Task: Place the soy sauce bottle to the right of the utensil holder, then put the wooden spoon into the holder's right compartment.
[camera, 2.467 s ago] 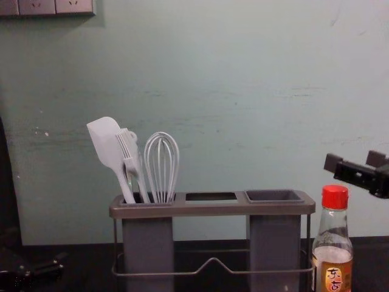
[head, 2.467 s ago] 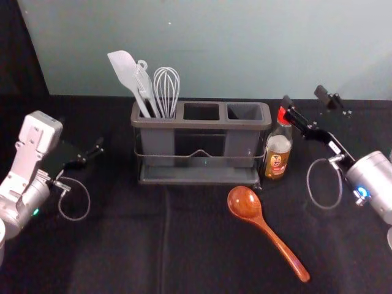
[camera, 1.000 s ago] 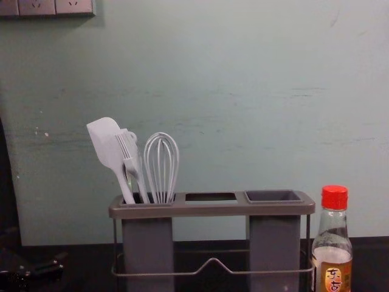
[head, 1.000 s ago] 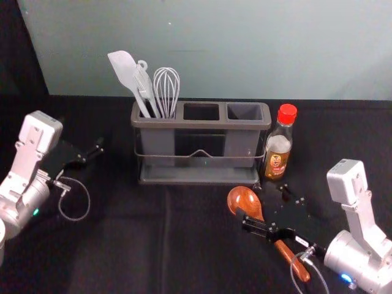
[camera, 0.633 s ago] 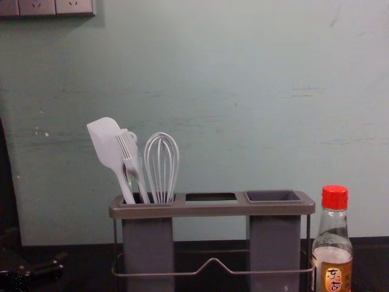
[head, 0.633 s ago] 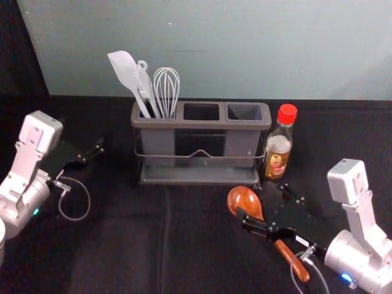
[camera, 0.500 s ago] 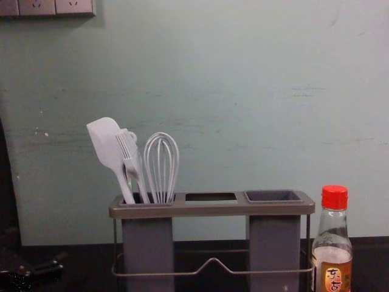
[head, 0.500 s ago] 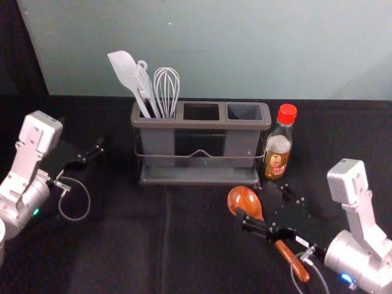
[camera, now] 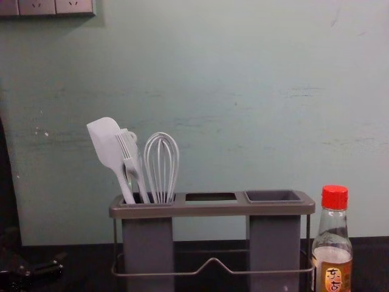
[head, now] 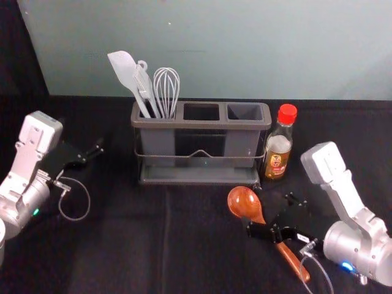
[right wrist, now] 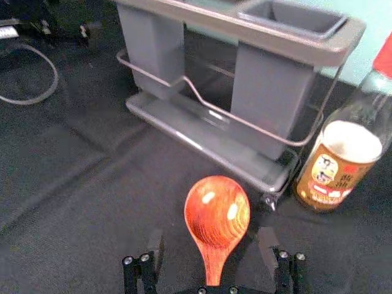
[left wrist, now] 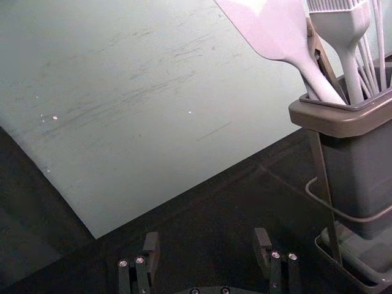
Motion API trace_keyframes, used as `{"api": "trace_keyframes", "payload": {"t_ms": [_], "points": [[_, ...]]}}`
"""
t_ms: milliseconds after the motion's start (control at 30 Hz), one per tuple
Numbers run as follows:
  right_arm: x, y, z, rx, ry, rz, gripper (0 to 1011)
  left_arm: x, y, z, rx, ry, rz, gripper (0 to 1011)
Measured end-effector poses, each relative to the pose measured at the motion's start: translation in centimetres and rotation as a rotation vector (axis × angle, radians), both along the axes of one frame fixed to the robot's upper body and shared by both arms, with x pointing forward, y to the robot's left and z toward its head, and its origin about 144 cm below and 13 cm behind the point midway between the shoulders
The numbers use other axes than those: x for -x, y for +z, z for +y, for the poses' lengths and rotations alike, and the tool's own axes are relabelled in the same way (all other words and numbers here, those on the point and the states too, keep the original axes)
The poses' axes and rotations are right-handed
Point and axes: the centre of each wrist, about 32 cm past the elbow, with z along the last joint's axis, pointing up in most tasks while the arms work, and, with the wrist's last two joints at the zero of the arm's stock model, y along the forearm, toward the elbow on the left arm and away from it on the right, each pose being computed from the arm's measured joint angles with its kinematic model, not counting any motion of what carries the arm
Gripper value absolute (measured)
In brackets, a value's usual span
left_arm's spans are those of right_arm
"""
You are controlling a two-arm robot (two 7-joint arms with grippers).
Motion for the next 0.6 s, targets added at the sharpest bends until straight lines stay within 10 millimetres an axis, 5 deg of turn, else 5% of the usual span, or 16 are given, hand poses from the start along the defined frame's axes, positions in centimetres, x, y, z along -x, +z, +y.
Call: {"api": "trace_keyframes", "payload": {"t_ms": [600], "points": [[-3.3,1.3,3.1,0.084,-0.044,0.114,1002,0.0,0.0,0.0,0.0,0.0,0.0,1005]]}}
